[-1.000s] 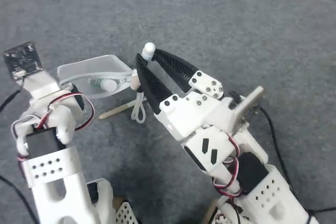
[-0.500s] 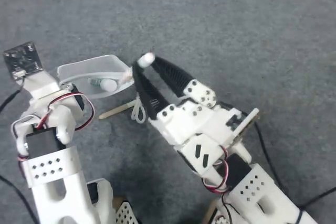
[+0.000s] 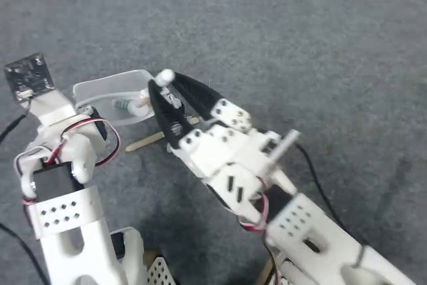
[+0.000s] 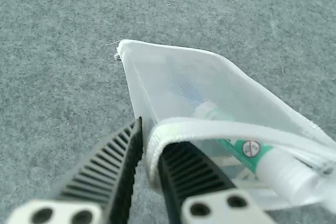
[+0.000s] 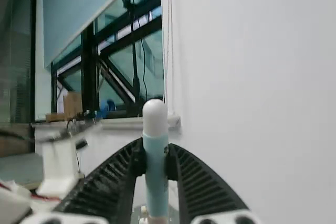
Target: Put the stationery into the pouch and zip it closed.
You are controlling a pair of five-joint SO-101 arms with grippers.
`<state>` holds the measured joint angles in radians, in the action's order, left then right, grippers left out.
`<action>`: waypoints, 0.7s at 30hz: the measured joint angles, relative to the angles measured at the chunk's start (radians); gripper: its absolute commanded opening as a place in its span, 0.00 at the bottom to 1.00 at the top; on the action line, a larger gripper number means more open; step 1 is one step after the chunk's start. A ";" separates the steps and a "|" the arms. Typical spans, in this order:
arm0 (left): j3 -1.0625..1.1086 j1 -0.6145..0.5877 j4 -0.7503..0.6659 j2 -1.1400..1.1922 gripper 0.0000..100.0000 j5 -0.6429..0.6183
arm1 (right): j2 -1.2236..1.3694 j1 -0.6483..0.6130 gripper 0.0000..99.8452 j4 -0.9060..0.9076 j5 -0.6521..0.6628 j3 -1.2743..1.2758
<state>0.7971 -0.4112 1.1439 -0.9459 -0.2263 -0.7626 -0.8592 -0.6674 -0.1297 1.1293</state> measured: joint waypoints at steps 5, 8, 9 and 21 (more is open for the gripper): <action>0.002 0.000 0.000 0.000 0.01 0.000 | 0.262 -0.003 0.01 -0.176 -0.003 -0.005; 0.003 0.002 0.000 0.002 0.01 0.000 | 0.374 0.000 0.01 -0.232 0.005 -0.006; 0.003 0.005 0.000 0.000 0.01 0.000 | 0.411 0.000 0.01 -0.241 0.015 -0.003; 0.003 0.002 0.002 0.002 0.01 0.000 | 0.290 -0.003 0.01 -0.275 0.058 0.087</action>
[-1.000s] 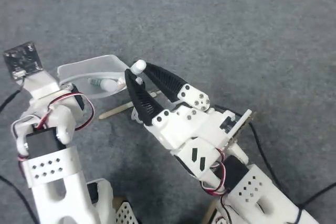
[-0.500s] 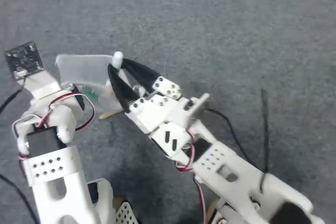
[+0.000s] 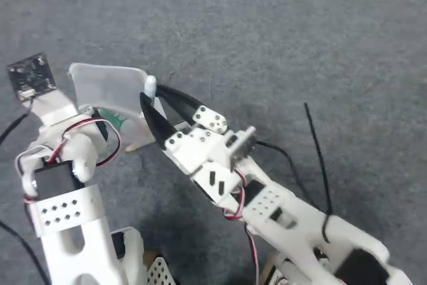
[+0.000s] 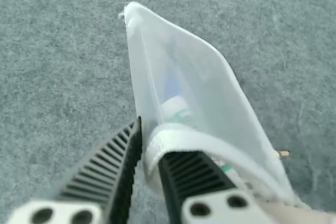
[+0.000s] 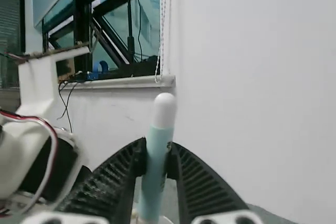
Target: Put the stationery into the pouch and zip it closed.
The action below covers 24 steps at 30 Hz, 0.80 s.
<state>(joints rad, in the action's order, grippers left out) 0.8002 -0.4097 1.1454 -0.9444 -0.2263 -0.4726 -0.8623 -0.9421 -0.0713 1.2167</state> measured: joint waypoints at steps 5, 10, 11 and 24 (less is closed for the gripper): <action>0.000 0.009 0.000 0.000 0.01 0.000 | -0.135 0.000 0.01 0.002 0.000 0.075; -0.002 0.097 0.000 -0.002 0.01 -0.002 | -0.161 0.003 0.01 0.002 0.003 0.080; -0.002 0.114 0.002 -0.002 0.01 -0.002 | -0.161 0.008 0.01 0.002 0.003 0.080; -0.064 0.267 0.095 -0.002 0.01 0.072 | -0.161 0.081 0.01 -0.135 0.003 0.114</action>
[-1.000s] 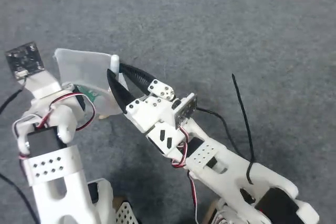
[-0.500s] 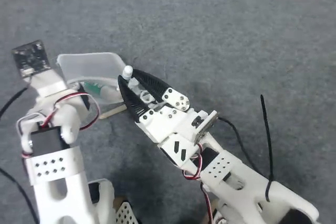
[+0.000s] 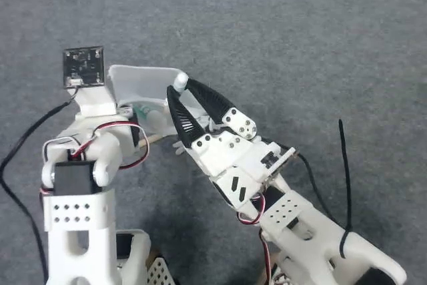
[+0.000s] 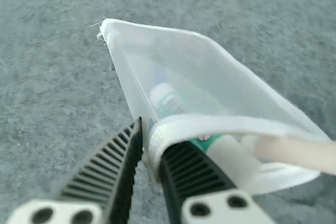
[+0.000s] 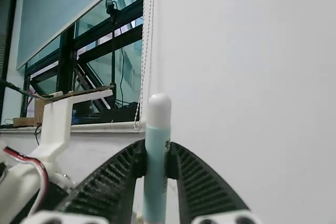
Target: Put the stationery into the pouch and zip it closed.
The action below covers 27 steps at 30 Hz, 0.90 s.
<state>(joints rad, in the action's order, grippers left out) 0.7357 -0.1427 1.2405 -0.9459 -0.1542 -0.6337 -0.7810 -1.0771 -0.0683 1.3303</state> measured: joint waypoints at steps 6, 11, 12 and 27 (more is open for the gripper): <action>-0.043 0.003 0.044 0.000 0.01 0.000 | 0.018 -0.003 0.01 0.034 0.000 0.000; -0.043 0.003 0.044 0.002 0.01 0.000 | 0.147 -0.005 0.01 0.028 0.000 -0.049; -0.043 0.003 0.046 0.002 0.01 0.000 | 0.180 -0.005 0.01 0.028 0.000 -0.069; -0.043 0.003 0.046 0.002 0.01 -0.005 | 0.327 -0.005 0.09 0.035 0.215 -0.084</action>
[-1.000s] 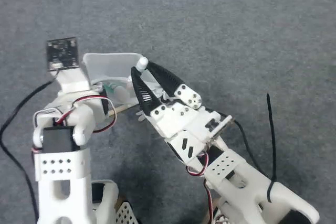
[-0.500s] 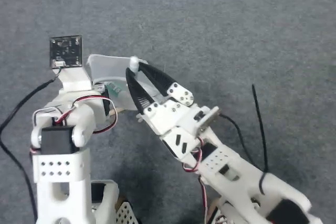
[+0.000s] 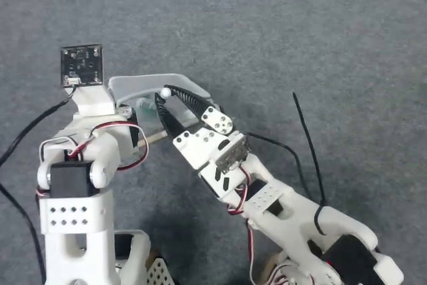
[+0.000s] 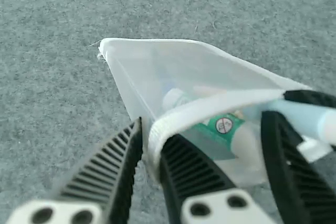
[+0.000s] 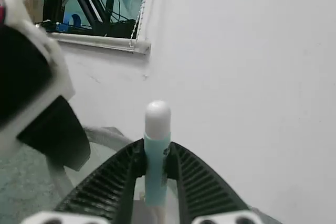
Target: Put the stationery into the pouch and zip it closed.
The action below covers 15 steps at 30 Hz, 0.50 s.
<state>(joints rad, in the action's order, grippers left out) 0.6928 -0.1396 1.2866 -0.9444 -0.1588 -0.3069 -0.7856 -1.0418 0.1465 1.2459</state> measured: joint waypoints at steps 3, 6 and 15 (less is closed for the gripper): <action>0.000 0.002 0.000 0.000 0.01 0.005 | 0.000 -0.002 0.22 -0.002 0.041 0.015; 0.000 0.002 0.000 0.000 0.01 0.005 | 0.002 0.000 0.24 0.000 0.051 0.021; 0.000 0.000 0.000 0.000 0.01 0.005 | 0.002 -0.008 0.18 0.000 0.060 0.023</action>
<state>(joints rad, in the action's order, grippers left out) 0.6928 -0.1396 1.2866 -0.9444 -0.1542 -0.3053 -0.7933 -1.0418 0.2064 1.2689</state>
